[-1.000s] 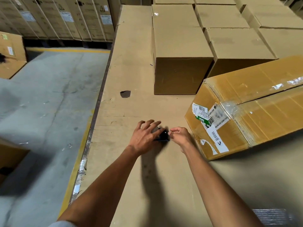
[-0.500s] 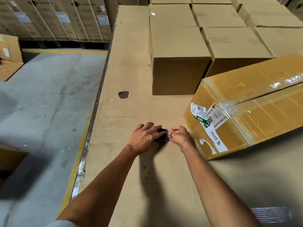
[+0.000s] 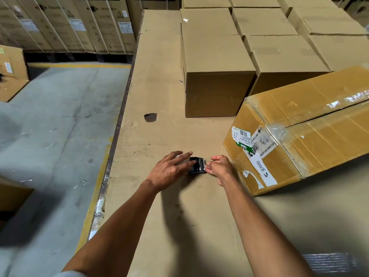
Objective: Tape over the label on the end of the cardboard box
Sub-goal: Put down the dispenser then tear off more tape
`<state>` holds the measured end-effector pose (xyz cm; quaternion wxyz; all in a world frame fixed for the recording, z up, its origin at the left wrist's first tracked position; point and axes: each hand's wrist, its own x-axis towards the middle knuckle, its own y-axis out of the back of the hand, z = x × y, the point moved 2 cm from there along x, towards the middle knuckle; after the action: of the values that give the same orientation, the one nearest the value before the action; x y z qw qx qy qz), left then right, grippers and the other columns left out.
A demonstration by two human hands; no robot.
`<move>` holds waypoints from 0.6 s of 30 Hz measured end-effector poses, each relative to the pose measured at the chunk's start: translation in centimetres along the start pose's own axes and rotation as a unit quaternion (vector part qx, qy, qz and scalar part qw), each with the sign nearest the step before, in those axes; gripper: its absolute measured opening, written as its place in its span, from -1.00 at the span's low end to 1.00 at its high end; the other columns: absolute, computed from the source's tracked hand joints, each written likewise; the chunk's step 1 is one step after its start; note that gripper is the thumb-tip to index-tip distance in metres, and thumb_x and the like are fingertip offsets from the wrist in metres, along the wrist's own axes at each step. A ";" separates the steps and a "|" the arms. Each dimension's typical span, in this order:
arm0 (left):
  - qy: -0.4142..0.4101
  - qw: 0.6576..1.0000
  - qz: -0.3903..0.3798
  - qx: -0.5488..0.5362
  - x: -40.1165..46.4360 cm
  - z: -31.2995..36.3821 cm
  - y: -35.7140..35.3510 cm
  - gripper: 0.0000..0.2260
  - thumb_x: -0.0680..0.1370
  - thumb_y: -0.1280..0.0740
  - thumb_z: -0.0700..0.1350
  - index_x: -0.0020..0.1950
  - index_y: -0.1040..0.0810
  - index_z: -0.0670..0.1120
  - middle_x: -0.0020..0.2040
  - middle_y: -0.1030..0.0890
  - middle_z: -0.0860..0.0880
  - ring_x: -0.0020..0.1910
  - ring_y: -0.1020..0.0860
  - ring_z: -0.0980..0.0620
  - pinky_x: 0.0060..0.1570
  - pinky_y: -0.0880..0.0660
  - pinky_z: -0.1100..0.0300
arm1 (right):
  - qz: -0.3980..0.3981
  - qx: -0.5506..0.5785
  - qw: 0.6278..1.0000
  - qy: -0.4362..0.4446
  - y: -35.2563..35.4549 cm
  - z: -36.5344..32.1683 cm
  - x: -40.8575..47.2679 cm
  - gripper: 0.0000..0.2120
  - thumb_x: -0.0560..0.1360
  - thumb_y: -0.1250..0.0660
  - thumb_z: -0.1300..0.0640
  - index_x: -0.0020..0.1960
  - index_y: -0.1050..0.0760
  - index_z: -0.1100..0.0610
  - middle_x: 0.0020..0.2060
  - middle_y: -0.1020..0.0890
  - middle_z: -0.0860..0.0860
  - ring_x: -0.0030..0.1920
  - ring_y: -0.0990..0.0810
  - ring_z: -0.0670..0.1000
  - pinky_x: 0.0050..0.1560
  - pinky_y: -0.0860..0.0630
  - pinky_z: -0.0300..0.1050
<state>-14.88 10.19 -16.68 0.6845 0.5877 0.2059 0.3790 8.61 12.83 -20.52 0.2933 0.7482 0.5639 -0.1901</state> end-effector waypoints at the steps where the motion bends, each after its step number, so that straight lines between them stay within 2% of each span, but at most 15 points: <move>1: -0.001 1.000 -0.002 -0.007 -0.2 0.0 0.0 -0.59 0.74 -0.29 0.10 0.59 -0.49 0.11 0.68 -0.37 0.00 0.49 -0.46 -0.21 0.37 -0.53 -0.07 | 0.000 0.012 1.000 -0.007 0.0 0.1 0.0 -0.70 0.53 -0.37 0.49 -0.01 -0.48 0.09 -0.07 -0.62 0.12 0.03 -0.75 0.17 0.16 -0.70 0.13; 3: 0.000 1.000 -0.006 -0.022 -0.5 -0.1 0.0 -0.59 0.77 -0.17 0.13 0.61 -0.47 0.10 0.69 -0.34 -0.01 0.54 -0.42 -0.22 0.44 -0.50 -0.06 | -0.007 0.040 0.999 -0.019 0.0 0.3 0.3 -0.72 0.57 -0.32 0.47 0.00 -0.46 0.10 -0.09 -0.63 0.15 -0.06 -0.75 0.13 0.16 -0.70 0.11; 5: 0.003 1.000 -0.009 -0.028 -0.9 -0.4 -0.3 -0.58 0.79 -0.10 0.06 0.65 -0.41 0.11 0.73 -0.26 0.00 0.61 -0.35 -0.22 0.51 -0.45 -0.05 | -0.017 0.060 0.998 -0.029 0.1 0.3 0.3 -0.77 0.61 -0.27 0.45 0.08 -0.45 0.13 -0.11 -0.64 0.17 -0.11 -0.75 0.09 0.16 -0.70 0.09; 7: 0.004 0.999 -0.014 -0.032 -1.3 -1.0 -0.8 -0.53 0.76 -0.12 -0.10 0.69 -0.33 0.12 0.76 -0.17 0.03 0.69 -0.24 -0.19 0.59 -0.37 -0.05 | -0.017 0.069 0.997 -0.036 0.3 0.4 0.4 -0.77 0.63 -0.24 0.45 0.14 -0.44 0.15 -0.11 -0.65 0.18 -0.11 -0.76 0.09 0.17 -0.69 0.09; 10: 0.019 0.998 -0.020 -0.050 -1.7 -1.5 -0.6 -0.42 0.74 -0.17 -0.26 0.73 -0.25 0.13 0.77 -0.08 0.06 0.75 -0.06 -0.11 0.67 -0.19 0.02 | -0.011 0.089 0.995 -0.043 0.8 0.3 0.0 -0.73 0.62 -0.23 0.48 0.07 -0.41 0.11 -0.05 -0.65 0.24 -0.07 -0.77 0.15 0.17 -0.69 0.13; 12: 0.025 0.998 -0.021 -0.052 -1.8 -1.4 -0.2 -0.45 0.74 -0.06 -0.22 0.73 -0.25 0.12 0.77 -0.08 0.04 0.75 -0.03 -0.08 0.68 -0.07 0.10 | -0.016 0.107 0.993 -0.043 1.0 0.1 -0.3 -0.72 0.61 -0.22 0.51 0.11 -0.38 0.14 -0.02 -0.63 0.28 -0.05 -0.76 0.19 0.18 -0.69 0.15; 14: 0.033 0.998 -0.024 -0.047 -1.8 -1.1 0.0 -0.47 0.74 0.00 -0.18 0.72 -0.28 0.10 0.77 -0.09 0.03 0.75 -0.05 -0.09 0.68 -0.08 0.08 | -0.023 0.115 0.992 -0.037 1.1 -0.2 -0.6 -0.70 0.61 -0.21 0.52 0.19 -0.35 0.18 -0.04 -0.61 0.27 -0.04 -0.75 0.21 0.19 -0.68 0.17; 16: 0.034 0.999 -0.030 -0.019 -1.3 -1.0 0.1 -0.56 0.79 -0.10 -0.05 0.69 -0.33 0.10 0.76 -0.17 -0.01 0.73 -0.15 -0.14 0.67 -0.17 -0.06 | -0.037 0.116 0.992 -0.031 1.3 -0.7 -0.9 -0.70 0.62 -0.19 0.51 0.20 -0.34 0.17 0.01 -0.59 0.28 -0.02 -0.75 0.24 0.16 -0.69 0.17; 18: 0.027 0.999 -0.028 0.021 -0.5 -0.8 0.5 -0.59 0.78 -0.19 0.13 0.63 -0.42 0.09 0.70 -0.32 -0.06 0.67 -0.29 -0.17 0.63 -0.25 -0.17 | -0.063 0.117 0.991 -0.023 1.8 -1.3 -1.2 -0.67 0.62 -0.16 0.54 0.25 -0.34 0.20 0.10 -0.55 0.29 -0.01 -0.74 0.26 0.11 -0.70 0.14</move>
<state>-15.88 10.37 -16.44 0.6767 0.5852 0.2485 0.3712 9.96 12.46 -18.34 0.2042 0.7357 0.5768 -0.2904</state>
